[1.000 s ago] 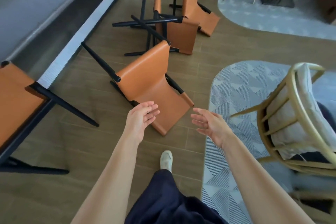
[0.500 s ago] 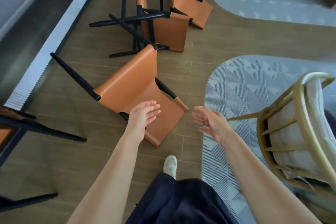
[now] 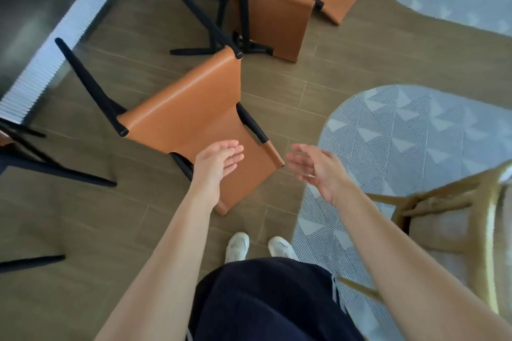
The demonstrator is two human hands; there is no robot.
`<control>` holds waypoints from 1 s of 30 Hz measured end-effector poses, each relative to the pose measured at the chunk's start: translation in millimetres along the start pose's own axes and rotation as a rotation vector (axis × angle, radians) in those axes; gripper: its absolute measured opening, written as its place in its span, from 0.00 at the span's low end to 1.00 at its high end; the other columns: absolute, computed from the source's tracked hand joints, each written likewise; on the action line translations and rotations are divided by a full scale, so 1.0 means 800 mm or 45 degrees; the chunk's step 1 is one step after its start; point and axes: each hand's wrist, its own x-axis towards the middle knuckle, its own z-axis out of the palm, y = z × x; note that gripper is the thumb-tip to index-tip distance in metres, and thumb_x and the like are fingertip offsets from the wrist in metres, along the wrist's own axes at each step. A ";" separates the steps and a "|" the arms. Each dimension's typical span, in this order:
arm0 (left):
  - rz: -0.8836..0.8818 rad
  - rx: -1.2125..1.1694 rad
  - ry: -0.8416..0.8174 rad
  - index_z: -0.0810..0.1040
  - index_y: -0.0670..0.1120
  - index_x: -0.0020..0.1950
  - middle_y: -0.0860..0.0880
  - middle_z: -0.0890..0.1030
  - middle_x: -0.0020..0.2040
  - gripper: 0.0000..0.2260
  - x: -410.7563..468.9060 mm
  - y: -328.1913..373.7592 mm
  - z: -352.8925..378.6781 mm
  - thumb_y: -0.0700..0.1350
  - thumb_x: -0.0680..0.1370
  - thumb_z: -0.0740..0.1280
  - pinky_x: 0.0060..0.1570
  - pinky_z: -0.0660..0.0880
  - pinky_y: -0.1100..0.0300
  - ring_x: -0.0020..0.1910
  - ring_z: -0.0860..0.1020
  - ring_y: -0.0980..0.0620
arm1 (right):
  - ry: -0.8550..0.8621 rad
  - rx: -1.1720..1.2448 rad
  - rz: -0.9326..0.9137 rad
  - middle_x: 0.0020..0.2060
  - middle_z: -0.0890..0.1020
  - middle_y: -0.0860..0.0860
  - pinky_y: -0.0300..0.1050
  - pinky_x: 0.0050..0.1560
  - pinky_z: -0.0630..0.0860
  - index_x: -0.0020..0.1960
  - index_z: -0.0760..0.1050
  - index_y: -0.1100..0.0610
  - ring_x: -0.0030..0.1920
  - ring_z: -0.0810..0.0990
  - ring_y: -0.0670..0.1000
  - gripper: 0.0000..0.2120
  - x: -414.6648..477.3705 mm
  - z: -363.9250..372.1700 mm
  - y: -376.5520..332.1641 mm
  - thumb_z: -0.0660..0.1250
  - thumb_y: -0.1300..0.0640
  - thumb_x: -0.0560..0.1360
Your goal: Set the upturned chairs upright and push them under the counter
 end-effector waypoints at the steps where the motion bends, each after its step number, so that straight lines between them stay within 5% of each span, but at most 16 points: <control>1: -0.003 -0.023 0.016 0.80 0.44 0.54 0.47 0.85 0.50 0.08 0.003 -0.007 0.006 0.37 0.79 0.63 0.55 0.77 0.56 0.51 0.84 0.51 | -0.019 -0.024 0.009 0.47 0.87 0.49 0.51 0.58 0.77 0.56 0.81 0.53 0.51 0.85 0.49 0.09 0.009 -0.003 0.000 0.65 0.52 0.79; 11: -0.105 -0.039 0.124 0.80 0.46 0.54 0.49 0.85 0.50 0.07 0.066 -0.123 0.036 0.39 0.79 0.64 0.57 0.76 0.54 0.52 0.83 0.51 | -0.080 -0.074 0.100 0.48 0.86 0.52 0.54 0.62 0.76 0.53 0.80 0.54 0.53 0.84 0.52 0.08 0.102 -0.044 0.050 0.64 0.55 0.80; 20: -0.097 0.100 0.144 0.81 0.48 0.52 0.51 0.85 0.50 0.05 0.200 -0.257 0.030 0.42 0.78 0.67 0.58 0.77 0.55 0.51 0.83 0.54 | -0.060 -0.104 0.088 0.50 0.85 0.53 0.51 0.60 0.78 0.60 0.79 0.58 0.50 0.85 0.49 0.13 0.254 -0.020 0.170 0.64 0.56 0.78; 30: -0.037 0.305 0.173 0.81 0.51 0.46 0.51 0.85 0.49 0.06 0.350 -0.401 -0.004 0.42 0.78 0.66 0.56 0.77 0.56 0.52 0.82 0.52 | -0.066 -0.072 0.144 0.50 0.86 0.54 0.51 0.59 0.76 0.53 0.80 0.56 0.53 0.84 0.52 0.09 0.421 0.010 0.316 0.62 0.56 0.79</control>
